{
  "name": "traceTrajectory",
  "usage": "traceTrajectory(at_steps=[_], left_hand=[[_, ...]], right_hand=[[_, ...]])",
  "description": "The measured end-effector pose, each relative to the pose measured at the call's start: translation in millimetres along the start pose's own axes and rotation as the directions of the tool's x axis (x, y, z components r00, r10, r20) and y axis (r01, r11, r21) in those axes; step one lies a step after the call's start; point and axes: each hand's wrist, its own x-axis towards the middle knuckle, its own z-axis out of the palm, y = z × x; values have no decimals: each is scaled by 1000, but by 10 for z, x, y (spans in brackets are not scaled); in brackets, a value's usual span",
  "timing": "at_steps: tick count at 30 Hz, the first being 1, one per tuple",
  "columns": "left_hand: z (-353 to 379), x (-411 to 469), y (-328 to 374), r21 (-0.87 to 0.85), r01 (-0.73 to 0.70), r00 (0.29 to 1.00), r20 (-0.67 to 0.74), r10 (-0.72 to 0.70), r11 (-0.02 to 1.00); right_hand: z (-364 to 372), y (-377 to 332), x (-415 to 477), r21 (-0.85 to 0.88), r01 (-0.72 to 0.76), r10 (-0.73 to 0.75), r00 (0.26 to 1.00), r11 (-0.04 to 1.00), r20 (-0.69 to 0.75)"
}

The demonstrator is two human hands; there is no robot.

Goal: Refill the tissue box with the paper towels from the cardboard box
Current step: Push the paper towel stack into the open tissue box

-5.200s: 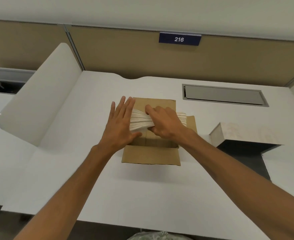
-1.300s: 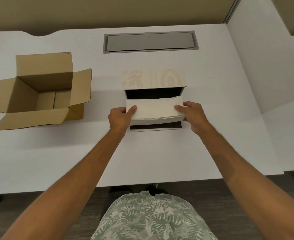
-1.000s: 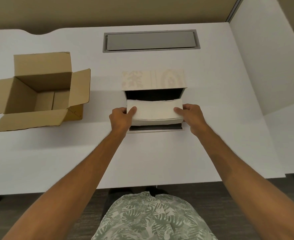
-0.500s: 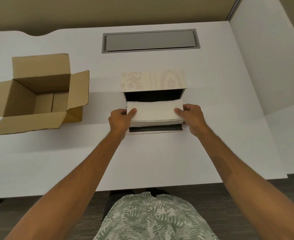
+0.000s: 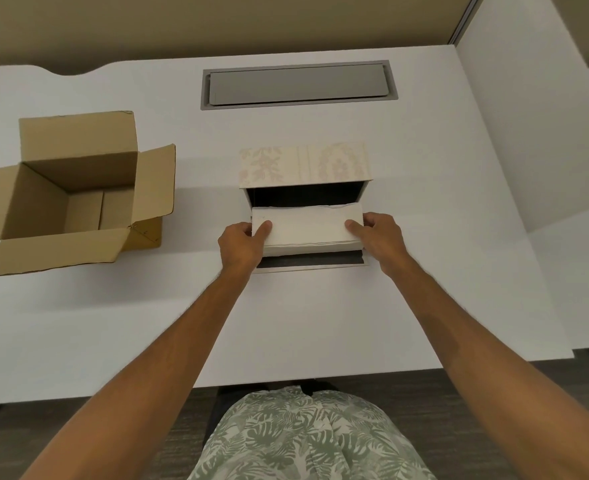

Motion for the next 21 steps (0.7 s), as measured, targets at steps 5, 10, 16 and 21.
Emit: traceTrajectory(at_steps=[5,10,16,21], left_hand=[[-3,13,25,54,6,1000,0,-6,999],[11,-12,78,86,-10,999,-40,14,996],[10,-22,102,87,8,999,-52,-3,996],[9,-58,104,58,8,997,-74,-4,998]], right_hand=[[-6,-4,5,-104,11,-14,1000,995,-25],[66,-21,-50,-118,34,-40,998,992,-42],[131,-44,-69,-109,-21,17,999,994,-36],[130,-23,-78,-120,-10,10,1000,993,-5]])
